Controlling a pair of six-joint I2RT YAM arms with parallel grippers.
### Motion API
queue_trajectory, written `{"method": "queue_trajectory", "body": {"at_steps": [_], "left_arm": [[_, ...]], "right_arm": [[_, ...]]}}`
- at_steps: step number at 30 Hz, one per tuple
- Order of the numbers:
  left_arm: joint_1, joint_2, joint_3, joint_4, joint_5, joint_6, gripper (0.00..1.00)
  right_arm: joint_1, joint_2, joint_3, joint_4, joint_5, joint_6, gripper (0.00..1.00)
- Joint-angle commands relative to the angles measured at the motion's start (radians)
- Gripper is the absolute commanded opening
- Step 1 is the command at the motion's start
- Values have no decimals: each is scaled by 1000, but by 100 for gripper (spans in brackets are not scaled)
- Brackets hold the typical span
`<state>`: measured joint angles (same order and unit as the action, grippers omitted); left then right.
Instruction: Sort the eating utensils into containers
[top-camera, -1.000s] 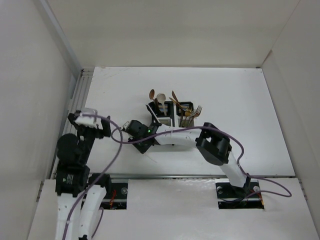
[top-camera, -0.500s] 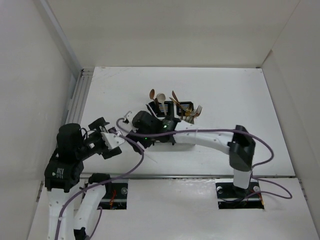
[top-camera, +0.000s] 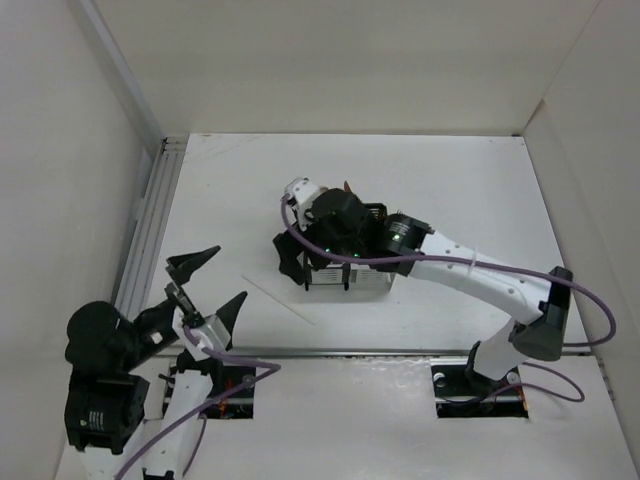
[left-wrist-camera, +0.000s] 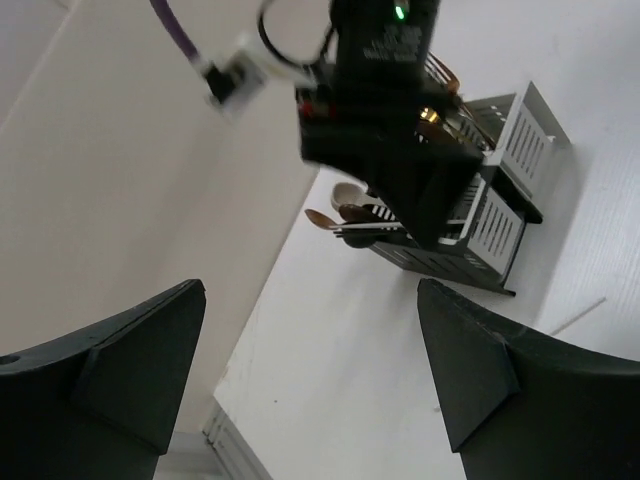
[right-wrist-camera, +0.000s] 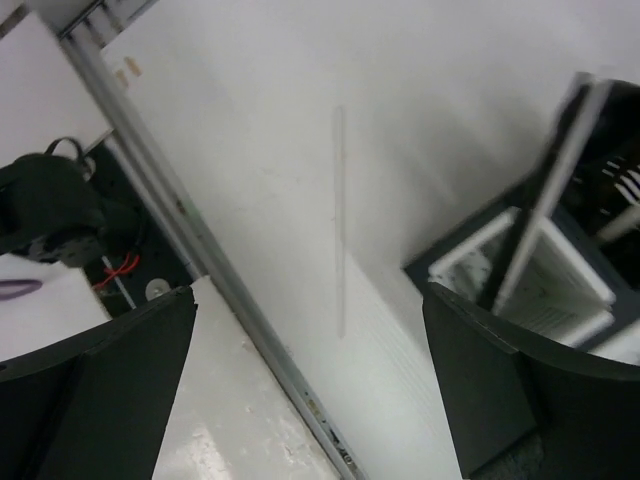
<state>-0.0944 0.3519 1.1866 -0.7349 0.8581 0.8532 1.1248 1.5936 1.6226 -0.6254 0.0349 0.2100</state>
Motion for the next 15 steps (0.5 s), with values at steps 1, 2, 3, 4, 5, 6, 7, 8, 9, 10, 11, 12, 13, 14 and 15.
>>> {"method": "queue_trajectory", "body": {"at_steps": [1,2,3,4,5,6,7,8,9,10,11,12,13,14,15], "left_arm": [[1,141,-36,-119,12,149,84],[1,198,-24,-189,3,217,84],[1,263,-3,-280,-10,313,84],[1,330,11,-401,-52,443,84],[-23,443,25,-402,-92,426,86],[-45,490,36,-402,-128,426,84],[-74,530,36,-402,-207,443,86],[-109,592,36,-402,-250,504,88],[-184,616,36,-402,-290,547,90],[-218,637,10,-402,-324,590,95],[-255,659,-8,-402,-390,628,95],[-321,705,-45,-402,-418,692,96],[-349,732,-59,-402,-445,719,96],[-375,765,-70,-379,-486,730,94],[-396,833,-79,-367,-501,730,92]], "right_arm": [[-110,-159,-42,-13,121,63,100],[-138,-203,-64,-13,140,63,100],[-167,-299,-87,-13,157,63,100],[-195,-349,-107,-13,189,63,100],[-245,-397,-142,-13,200,52,100],[-269,-482,-153,-13,212,42,100],[-289,-519,-162,-13,212,16,100],[-325,-552,-162,-23,226,2,100],[-341,-576,-162,-51,238,-9,100],[-355,-613,-162,-65,238,-35,100],[-365,-626,-162,-77,249,-47,100],[-375,-636,-162,-89,249,-57,100],[-390,-649,-162,-99,249,-57,100],[-390,-649,-173,-108,249,-70,100],[-399,-658,-182,-108,249,-70,100]]}}
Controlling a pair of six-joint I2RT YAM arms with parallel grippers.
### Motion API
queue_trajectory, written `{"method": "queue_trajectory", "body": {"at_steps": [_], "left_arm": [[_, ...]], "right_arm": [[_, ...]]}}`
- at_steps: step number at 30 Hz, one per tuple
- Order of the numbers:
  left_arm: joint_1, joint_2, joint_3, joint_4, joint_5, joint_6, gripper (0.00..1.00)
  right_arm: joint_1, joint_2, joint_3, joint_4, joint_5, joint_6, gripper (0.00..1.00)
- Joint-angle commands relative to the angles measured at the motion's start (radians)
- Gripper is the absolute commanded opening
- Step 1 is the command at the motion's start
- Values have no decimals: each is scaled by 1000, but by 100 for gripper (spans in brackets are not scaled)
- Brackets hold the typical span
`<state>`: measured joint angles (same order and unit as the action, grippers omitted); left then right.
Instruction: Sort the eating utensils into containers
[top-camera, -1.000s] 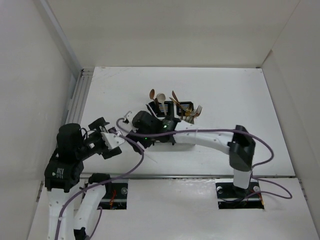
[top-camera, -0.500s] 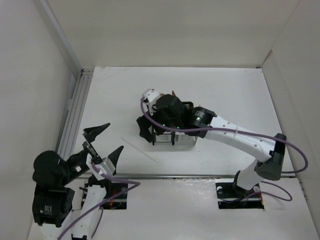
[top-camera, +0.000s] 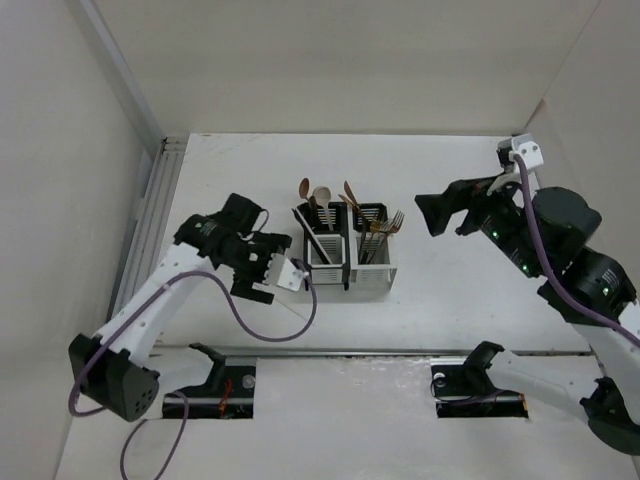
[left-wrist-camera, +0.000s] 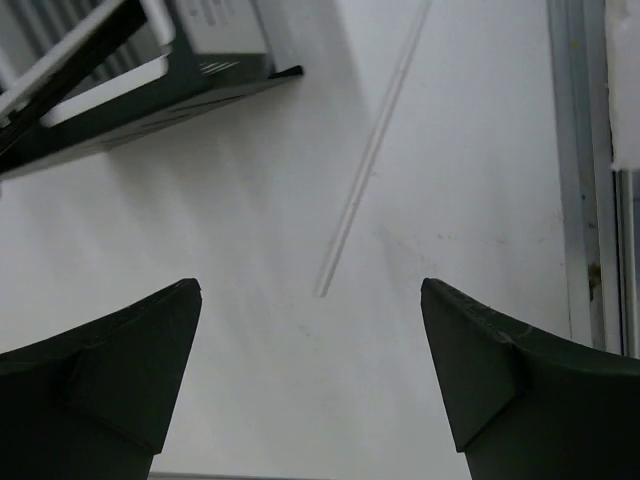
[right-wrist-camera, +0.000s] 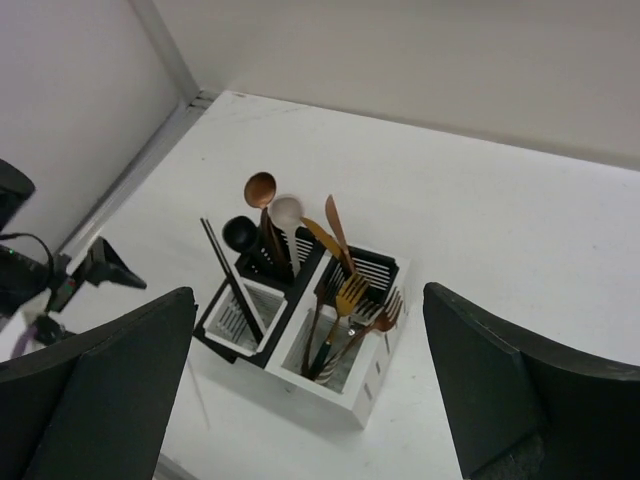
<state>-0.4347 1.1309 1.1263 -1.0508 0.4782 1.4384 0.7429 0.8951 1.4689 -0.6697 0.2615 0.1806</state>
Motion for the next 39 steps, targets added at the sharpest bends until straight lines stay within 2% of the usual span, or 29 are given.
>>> {"method": "queue_trajectory", "body": {"at_steps": [1,4,9,14,18,21,28,30,35,39], "left_arm": [[-90,91,-19,-51,-134,145,89],[-136,211,-57,23,-173,154,78],[-167,271,-167,228,-216,126,67],[-177,227,-342,371,-263,220,64],[-187,227,-448,471,-285,205,57],[-196,240,-457,509,-294,142,50],[-196,286,-471,623,-319,51,50],[-196,300,-461,603,-319,63,50],[-205,346,-451,370,-280,255,49],[-228,395,-418,252,-250,278,46]], "right_arm": [[-17,41,-28,-64,22,-41,100],[-17,41,-48,-64,13,-50,100],[-17,41,-59,-64,22,-50,100],[-17,21,-59,-64,54,-69,100],[-17,11,-68,-64,64,-69,100],[-17,2,-68,-45,64,-69,100],[-17,-7,-78,-34,45,-69,100],[-17,-16,-78,-34,45,-69,100],[-17,-38,-78,-44,45,-69,100],[-17,-58,-78,-44,54,-69,100]]}}
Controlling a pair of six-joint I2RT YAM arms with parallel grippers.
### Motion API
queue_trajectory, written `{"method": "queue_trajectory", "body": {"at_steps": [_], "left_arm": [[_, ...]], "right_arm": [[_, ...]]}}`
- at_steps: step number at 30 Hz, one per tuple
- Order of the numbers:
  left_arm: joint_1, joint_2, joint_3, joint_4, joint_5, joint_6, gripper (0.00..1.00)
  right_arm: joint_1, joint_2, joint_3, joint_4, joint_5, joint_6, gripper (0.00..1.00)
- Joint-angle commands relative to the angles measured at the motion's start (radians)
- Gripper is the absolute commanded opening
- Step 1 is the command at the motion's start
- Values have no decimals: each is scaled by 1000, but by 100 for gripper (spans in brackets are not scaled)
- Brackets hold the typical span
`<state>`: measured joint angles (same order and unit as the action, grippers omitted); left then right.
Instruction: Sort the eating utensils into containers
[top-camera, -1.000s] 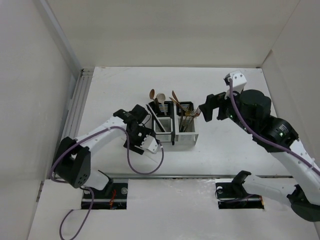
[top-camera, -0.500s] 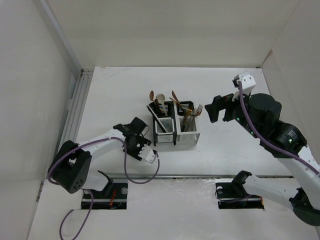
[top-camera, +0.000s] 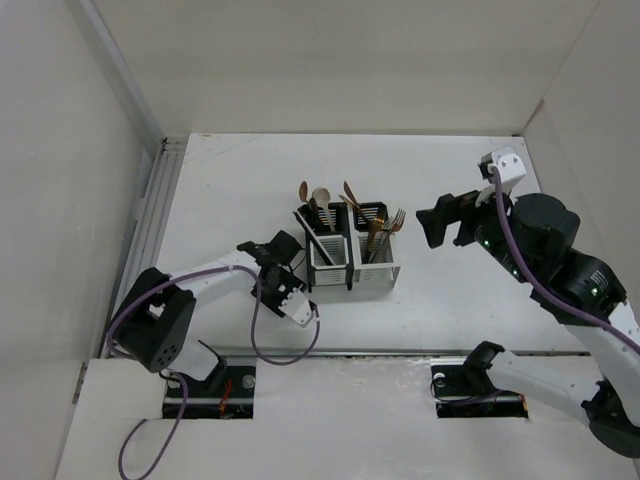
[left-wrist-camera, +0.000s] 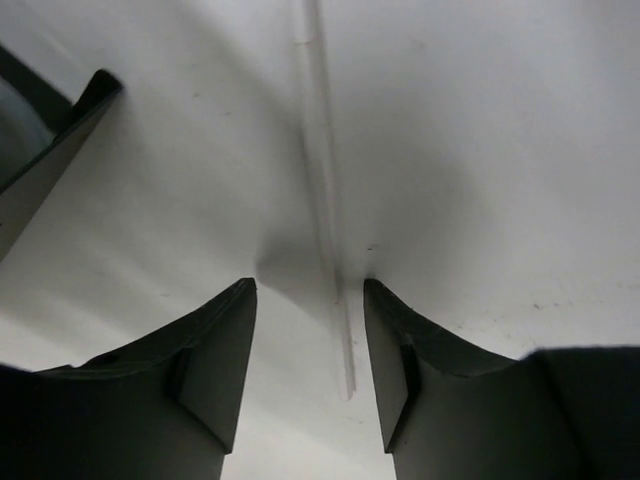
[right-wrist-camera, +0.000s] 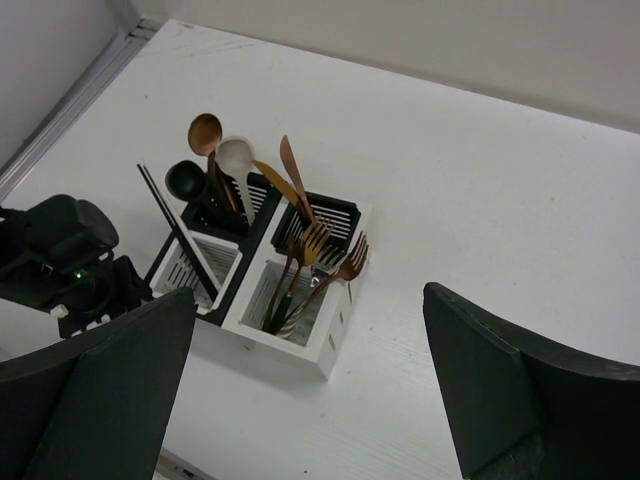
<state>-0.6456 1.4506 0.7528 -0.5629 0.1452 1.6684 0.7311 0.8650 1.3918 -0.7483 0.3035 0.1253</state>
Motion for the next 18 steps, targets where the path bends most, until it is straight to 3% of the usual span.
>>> {"method": "queue_trajectory", "body": {"at_steps": [1,9,13,18], "left_arm": [[-17,76,-44,-236,83,31,44],[-74,191,20,-224,126,-145,22],[-83,206,43,-233,136,-203,1],[-83,88,-23,-167,175,-253,0]], "right_arm": [[-6,-37,0,35,22,-13,100],[-6,-84,-11,35,42,-4,100],[-6,-106,-11,26,60,-4,100],[-6,-116,-11,26,69,-4,100]]}}
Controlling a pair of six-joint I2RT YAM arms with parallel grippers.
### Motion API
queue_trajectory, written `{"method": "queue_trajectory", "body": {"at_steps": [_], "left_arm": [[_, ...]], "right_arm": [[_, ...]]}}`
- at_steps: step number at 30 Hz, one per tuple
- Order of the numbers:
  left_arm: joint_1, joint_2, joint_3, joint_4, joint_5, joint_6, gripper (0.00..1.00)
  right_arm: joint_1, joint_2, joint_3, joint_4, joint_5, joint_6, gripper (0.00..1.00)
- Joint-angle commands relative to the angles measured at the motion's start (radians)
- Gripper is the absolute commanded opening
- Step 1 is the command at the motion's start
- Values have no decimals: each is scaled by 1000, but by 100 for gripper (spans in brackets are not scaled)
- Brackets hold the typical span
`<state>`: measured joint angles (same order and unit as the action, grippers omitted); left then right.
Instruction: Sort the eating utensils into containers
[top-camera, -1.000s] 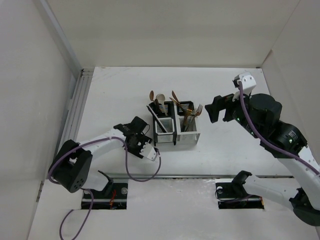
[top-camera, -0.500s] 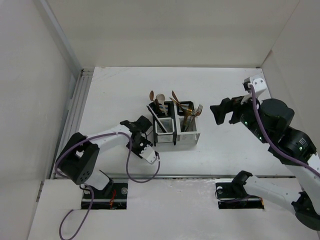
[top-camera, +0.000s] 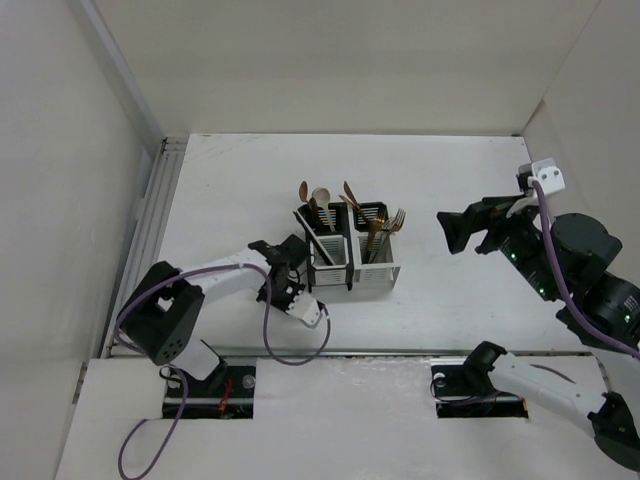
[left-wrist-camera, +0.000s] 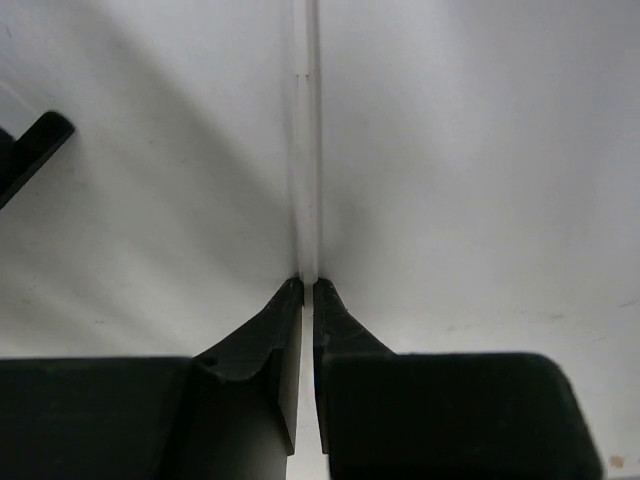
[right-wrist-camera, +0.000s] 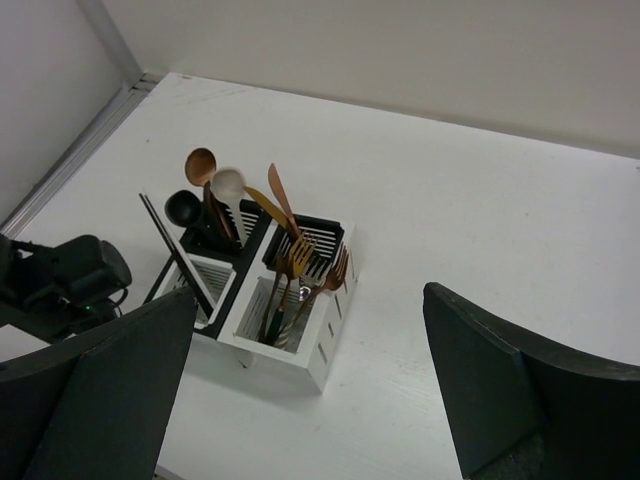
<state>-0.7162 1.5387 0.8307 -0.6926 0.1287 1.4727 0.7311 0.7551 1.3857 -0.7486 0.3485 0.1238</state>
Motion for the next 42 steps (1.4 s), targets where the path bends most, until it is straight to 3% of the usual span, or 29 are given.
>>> {"method": "queue_trajectory", "body": {"at_steps": [1,8,19,25,29,32,33,34,37,42], "left_arm": [[-2,-27,-100,-38,213,-74,0],[17,-196,21,-48,362,-227,0],[26,-227,202,-76,534,-379,0],[26,-227,393,-81,692,-583,0],[35,-255,432,63,821,-825,0],[55,-298,403,296,862,-975,0],[72,-310,381,371,862,-1093,0],[83,-333,357,536,862,-1153,0],[136,-354,245,845,821,-1349,0],[158,-374,102,1088,689,-1440,0]], "right_arm": [[-6,-7,-14,26,24,-3,100],[-6,12,-36,58,-11,7,100],[-6,41,-34,46,-20,36,100],[-6,41,-45,77,-40,45,100],[-6,61,-54,103,-59,45,100],[-6,84,-54,126,-78,45,100],[-6,93,-54,136,-78,45,100],[-6,93,-54,137,-78,45,100],[-6,112,-54,146,-88,45,100],[-6,112,-45,135,-66,45,100]]}}
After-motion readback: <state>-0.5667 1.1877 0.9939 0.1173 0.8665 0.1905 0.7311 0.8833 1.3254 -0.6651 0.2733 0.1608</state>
